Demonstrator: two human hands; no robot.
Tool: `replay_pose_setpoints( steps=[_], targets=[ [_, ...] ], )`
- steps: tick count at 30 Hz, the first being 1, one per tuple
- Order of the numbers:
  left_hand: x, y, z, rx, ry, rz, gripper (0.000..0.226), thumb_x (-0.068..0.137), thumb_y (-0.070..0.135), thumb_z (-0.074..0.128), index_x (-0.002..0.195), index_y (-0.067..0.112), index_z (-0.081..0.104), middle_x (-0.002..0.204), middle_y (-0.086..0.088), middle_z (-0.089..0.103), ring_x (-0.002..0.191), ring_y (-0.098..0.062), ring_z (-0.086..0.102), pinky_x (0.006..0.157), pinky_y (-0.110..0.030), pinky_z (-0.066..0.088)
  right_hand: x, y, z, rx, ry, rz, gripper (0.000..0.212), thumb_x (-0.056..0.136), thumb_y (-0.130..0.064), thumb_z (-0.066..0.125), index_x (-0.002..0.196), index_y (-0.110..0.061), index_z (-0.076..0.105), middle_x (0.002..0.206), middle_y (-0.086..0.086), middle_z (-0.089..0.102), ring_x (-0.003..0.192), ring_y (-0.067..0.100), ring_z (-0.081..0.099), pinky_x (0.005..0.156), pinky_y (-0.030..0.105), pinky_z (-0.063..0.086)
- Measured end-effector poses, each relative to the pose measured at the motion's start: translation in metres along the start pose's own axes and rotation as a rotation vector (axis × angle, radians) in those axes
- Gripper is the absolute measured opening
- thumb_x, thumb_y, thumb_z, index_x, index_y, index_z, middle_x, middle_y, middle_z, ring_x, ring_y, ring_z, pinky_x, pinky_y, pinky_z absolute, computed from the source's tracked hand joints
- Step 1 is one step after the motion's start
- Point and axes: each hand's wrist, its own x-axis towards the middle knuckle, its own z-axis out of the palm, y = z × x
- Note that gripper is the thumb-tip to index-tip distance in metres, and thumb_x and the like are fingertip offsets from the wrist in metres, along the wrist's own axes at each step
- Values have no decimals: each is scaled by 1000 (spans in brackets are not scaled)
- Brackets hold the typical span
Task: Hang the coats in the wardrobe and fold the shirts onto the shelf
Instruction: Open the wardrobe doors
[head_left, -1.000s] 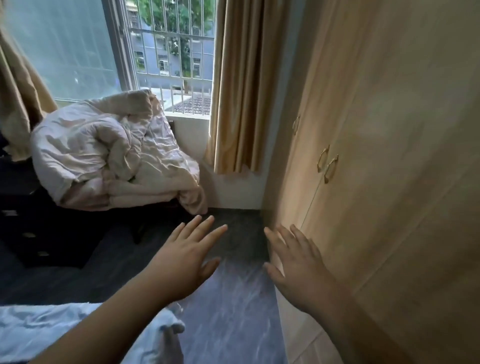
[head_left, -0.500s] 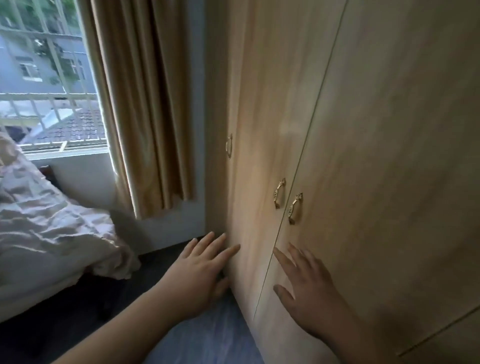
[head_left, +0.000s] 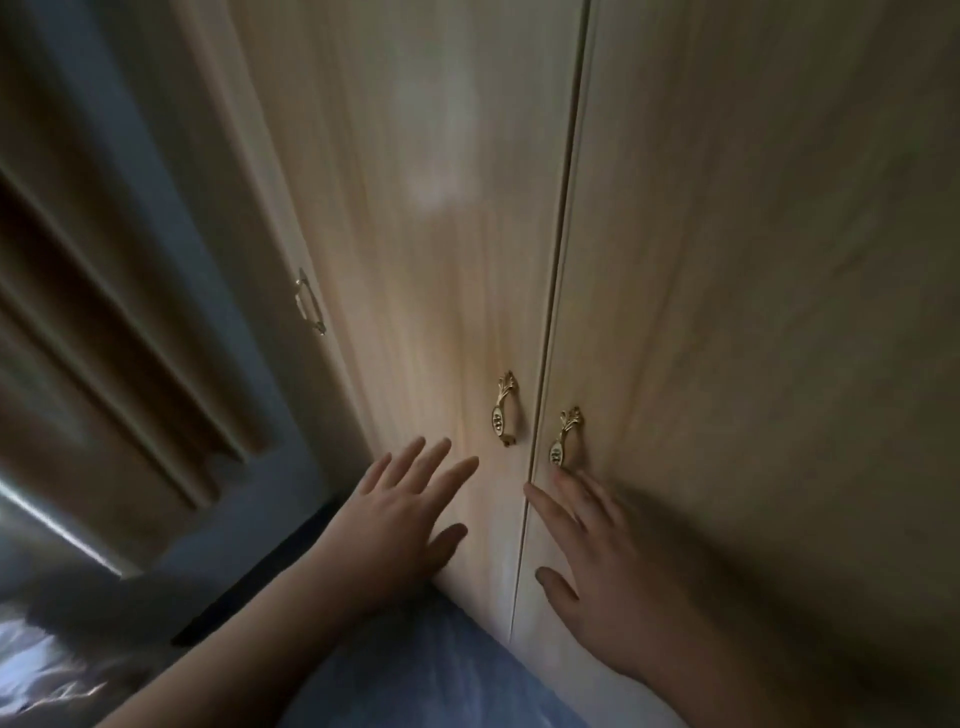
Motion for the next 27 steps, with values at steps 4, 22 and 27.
replay_pose_setpoints(
  steps=[4,22,27],
  targets=[
    [44,-27,18,13,-40,186,68,89,64,14,149,45,-11,164,6,-6,149,-21,-11,123,-47,5,1,-8,7,81,30,243,69,88,-52,38,152,-40,13,158,-12,17,138,14,35,109,32,37],
    [47,-129,2,-91,20,728,64,98,54,30,151,42,-2,164,8,2,151,-19,-2,121,-38,9,85,-148,13,877,621,1138,73,74,-37,64,139,-23,34,107,-6,61,86,7,59,70,19,42],
    [-7,-99,15,-105,-8,764,66,99,53,32,150,45,-10,163,13,-5,150,-15,-7,113,-31,-2,-17,-224,37,706,603,1166,75,89,-6,62,150,-24,23,108,-12,59,80,-6,52,77,4,41]
  ],
)
